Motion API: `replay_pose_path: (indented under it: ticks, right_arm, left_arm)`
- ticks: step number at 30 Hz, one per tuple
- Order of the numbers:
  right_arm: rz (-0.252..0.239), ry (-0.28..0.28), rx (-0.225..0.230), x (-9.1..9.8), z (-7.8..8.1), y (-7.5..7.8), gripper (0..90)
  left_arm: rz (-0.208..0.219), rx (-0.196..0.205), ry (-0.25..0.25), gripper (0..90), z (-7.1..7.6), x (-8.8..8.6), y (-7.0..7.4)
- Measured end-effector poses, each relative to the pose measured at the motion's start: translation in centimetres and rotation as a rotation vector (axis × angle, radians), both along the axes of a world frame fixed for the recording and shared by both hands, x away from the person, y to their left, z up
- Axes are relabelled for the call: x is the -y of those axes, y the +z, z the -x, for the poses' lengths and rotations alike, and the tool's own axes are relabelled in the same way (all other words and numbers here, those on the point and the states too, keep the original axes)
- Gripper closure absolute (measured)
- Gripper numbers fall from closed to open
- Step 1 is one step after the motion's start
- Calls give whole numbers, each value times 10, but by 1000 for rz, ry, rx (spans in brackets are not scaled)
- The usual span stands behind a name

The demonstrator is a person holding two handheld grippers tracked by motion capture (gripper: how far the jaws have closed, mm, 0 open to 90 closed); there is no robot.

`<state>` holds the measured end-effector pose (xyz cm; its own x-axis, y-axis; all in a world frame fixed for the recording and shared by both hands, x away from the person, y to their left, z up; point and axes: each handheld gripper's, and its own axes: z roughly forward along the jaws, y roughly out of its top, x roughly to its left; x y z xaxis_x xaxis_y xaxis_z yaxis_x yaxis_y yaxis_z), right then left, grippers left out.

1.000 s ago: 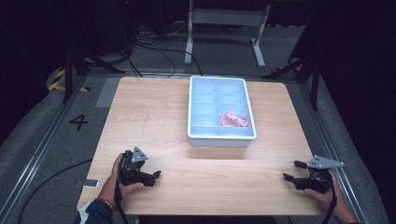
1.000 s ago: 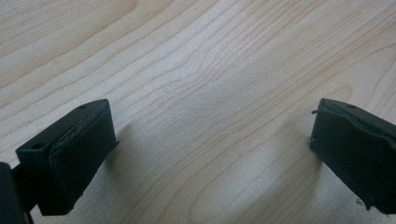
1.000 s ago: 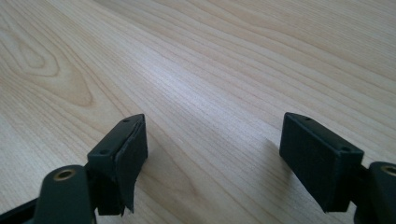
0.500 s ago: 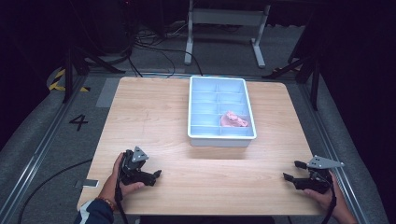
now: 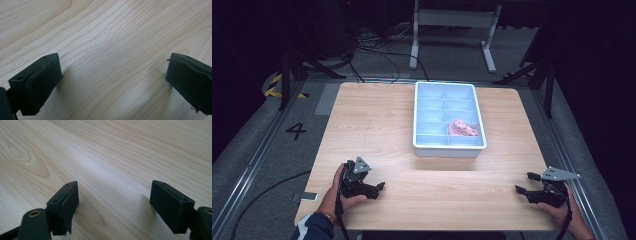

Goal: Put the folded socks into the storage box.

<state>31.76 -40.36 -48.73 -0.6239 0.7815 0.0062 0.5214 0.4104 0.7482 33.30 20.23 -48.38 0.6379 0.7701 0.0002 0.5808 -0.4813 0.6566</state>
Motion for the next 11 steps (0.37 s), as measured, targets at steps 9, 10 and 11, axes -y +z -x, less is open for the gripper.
replay_pose_path:
  ticks: [9, 10, 11]
  right_arm:
    - [0, -1, -1, 0, 0, 0, 237]
    - [0, -1, -1, 0, 0, 0, 236]
    - [0, -1, -1, 0, 0, 0, 236]
  left_arm:
    - [5, -2, 2, 4, 0, 0, 0]
    - [5, -2, 2, 4, 0, 0, 0]
    - [9, -3, 6, 4, 0, 1, 0]
